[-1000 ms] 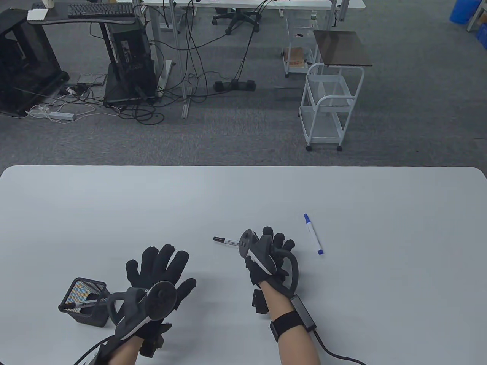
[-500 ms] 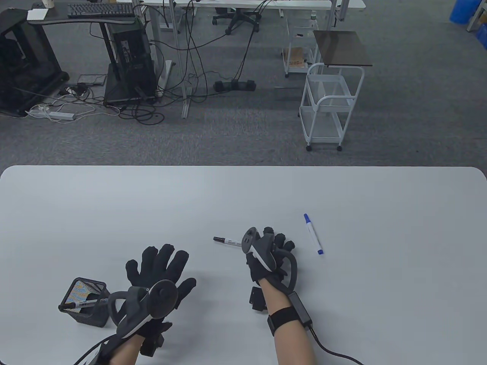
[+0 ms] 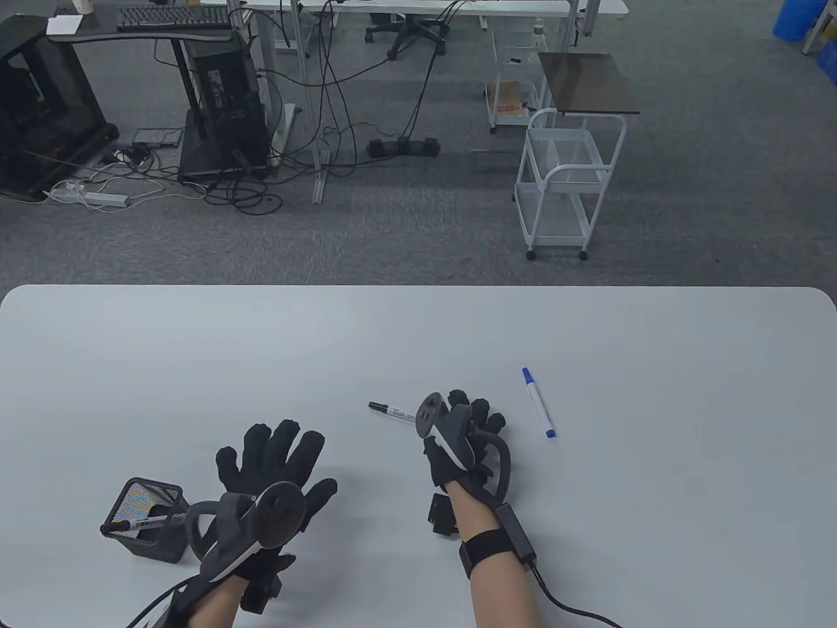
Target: Insert the markers into the pen holder
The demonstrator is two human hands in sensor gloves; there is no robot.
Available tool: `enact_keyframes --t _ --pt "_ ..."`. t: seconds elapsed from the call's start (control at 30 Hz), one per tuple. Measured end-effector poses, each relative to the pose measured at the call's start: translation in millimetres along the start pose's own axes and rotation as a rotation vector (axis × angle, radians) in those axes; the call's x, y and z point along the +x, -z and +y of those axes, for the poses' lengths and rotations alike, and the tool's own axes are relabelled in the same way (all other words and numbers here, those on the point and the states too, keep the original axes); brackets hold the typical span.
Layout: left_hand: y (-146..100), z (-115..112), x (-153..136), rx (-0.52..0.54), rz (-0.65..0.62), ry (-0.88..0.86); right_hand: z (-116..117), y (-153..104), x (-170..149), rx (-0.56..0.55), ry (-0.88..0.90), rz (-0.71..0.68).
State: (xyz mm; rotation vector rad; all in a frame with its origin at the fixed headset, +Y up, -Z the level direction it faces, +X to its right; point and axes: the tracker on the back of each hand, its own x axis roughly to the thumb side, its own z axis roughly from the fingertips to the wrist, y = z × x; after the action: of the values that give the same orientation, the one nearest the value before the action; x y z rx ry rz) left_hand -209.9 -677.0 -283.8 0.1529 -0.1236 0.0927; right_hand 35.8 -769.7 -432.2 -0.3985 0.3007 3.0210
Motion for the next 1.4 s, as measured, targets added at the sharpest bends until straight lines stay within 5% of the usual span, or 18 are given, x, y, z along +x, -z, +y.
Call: enact_keyframes --t 0.33,0.77,1.07,1.4 --pt "-0.7 1.8 -1.2 0.013 -0.005 -0.008 -44.5 -32.8 -7.7 -0.213 0.043 -0.101" --pt "-8.6 16.9 -5.4 0.063 -0.016 -0.053 -93.8 -113.9 -20.3 -0.517 0.157 -0.347" --pt "-16.7 35.6 -10.5 0.114 -0.051 -0.145 -98.4 -172.7 -24.5 -0.553 0.230 -0.529" --pt "-26.2 45.8 -5.4 0.154 -0.138 -0.255 -100.7 -204.8 -17.2 -0.560 0.224 -0.619"
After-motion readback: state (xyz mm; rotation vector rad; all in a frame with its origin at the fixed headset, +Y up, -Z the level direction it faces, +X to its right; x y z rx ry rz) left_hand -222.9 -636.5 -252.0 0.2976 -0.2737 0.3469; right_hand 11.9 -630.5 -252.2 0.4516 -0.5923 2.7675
